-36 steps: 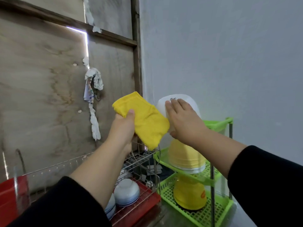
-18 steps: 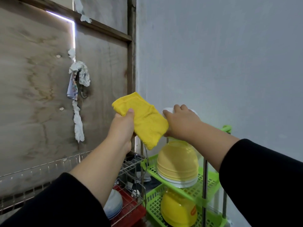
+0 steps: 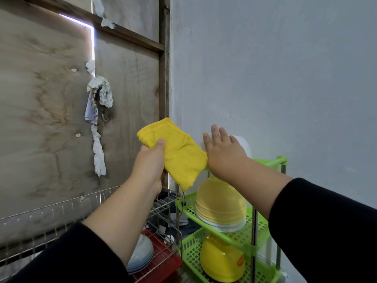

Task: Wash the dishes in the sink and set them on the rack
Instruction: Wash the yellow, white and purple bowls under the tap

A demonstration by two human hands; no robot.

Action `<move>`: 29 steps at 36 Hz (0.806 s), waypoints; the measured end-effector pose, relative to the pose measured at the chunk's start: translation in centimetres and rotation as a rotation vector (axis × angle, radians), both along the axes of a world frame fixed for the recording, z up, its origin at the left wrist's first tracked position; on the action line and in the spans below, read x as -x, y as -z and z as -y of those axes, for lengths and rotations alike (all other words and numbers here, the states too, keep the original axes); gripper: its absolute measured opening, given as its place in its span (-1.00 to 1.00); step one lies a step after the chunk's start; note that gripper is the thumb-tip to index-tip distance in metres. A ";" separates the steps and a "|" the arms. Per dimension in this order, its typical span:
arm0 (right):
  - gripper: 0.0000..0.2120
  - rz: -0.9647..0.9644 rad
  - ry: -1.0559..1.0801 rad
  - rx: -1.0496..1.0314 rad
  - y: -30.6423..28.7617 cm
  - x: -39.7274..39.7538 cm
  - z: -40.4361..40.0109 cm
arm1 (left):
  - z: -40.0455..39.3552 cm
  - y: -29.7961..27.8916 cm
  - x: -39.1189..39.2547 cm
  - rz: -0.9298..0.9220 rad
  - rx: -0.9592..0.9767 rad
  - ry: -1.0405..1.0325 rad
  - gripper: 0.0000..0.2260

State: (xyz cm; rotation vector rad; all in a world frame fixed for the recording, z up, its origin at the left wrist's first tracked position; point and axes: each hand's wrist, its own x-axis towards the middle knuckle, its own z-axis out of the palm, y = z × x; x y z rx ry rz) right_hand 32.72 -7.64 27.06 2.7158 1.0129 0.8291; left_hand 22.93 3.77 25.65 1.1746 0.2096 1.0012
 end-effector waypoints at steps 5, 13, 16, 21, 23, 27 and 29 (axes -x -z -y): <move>-0.38 -0.113 -0.206 -0.138 0.7 2.8 0.0 | 0.1 0.5 2.2 0.013 0.025 0.012 -0.72; -0.73 -1.093 -0.659 -1.113 5.9 6.8 -2.0 | 0.4 2.8 8.3 0.010 0.098 0.027 -0.95; -0.58 -1.769 -0.727 -1.302 7.7 10.6 -2.3 | 0.3 4.3 11.4 -0.031 0.093 0.008 -0.94; -0.28 -2.122 -0.858 -1.236 10.5 15.9 -2.6 | 0.0 7.2 16.6 -0.113 0.084 -0.104 -0.87; -0.39 -2.151 -0.878 -1.221 12.0 18.2 -2.8 | -0.2 8.4 18.8 -0.167 0.045 -0.152 -0.88; -0.38 -2.256 -0.985 -1.084 14.8 22.6 -3.2 | -0.4 10.8 23.7 -0.261 -0.033 -0.211 -0.95; -0.49 -2.231 -0.928 -1.023 16.0 24.8 -3.3 | -0.5 12.0 26.2 -0.317 -0.072 -0.246 -0.96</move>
